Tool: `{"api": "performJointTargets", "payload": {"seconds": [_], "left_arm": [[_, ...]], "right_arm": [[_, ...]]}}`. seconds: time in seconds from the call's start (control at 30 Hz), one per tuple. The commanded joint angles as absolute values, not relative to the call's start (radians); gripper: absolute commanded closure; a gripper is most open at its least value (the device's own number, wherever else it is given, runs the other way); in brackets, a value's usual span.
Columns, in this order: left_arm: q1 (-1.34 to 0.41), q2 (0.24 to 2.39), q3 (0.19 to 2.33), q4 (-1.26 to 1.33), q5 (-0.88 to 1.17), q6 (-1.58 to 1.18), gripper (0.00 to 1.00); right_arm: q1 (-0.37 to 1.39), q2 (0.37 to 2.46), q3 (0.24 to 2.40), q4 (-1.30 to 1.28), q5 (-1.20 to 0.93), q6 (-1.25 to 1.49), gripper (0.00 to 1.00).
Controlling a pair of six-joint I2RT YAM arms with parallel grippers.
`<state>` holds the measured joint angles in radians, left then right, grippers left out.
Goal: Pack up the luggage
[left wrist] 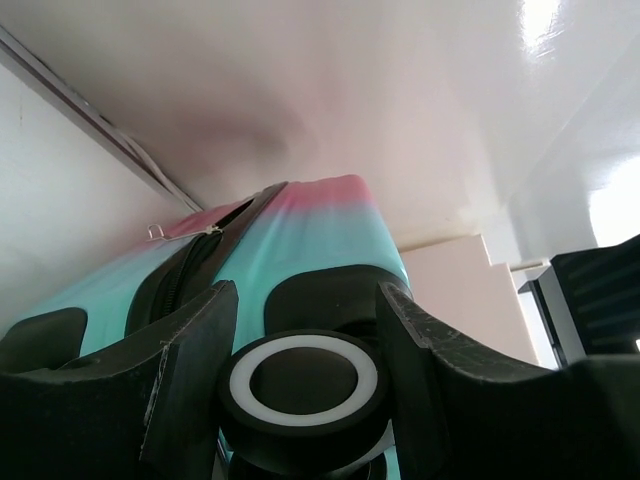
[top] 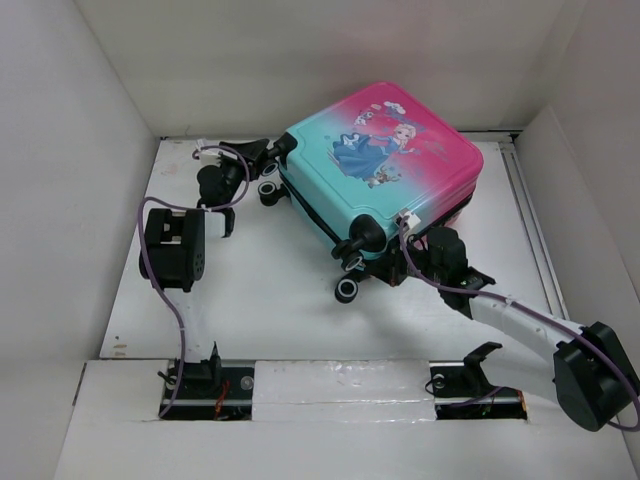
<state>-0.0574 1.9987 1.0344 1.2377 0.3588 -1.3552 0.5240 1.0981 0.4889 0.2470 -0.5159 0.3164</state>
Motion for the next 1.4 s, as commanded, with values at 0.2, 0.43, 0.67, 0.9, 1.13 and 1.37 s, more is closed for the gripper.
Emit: {"api": "performJointTargets", "payload": {"seconds": [0.2,0.43,0.67,0.9,1.13,1.37], "left_arm": [[-0.058,1.895,0.933,1.356,0.324,-1.327,1.00],[-0.058,1.631,0.638,1.404,0.285,-1.266,1.00],[-0.182,1.367,0.401,1.321,0.235,-1.169,1.00],[-0.308,1.215,0.350,1.227,0.189,-1.120,1.00],[-0.420,1.170,0.351,1.207,0.155,-1.118,1.00],[-0.551,1.120,0.370,1.160,0.155,-1.097,1.00]], "right_arm": [[0.448,1.117,0.532,0.388,-0.498,0.359,1.00],[0.258,1.325,0.759,0.472,-0.656,0.406,1.00],[0.270,1.312,0.687,0.518,-0.568,0.434,1.00],[0.573,1.226,0.275,0.920,-0.193,0.617,1.00],[0.775,1.347,0.454,0.810,0.043,0.509,1.00],[0.879,1.538,0.678,0.782,-0.099,0.457,1.00]]}}
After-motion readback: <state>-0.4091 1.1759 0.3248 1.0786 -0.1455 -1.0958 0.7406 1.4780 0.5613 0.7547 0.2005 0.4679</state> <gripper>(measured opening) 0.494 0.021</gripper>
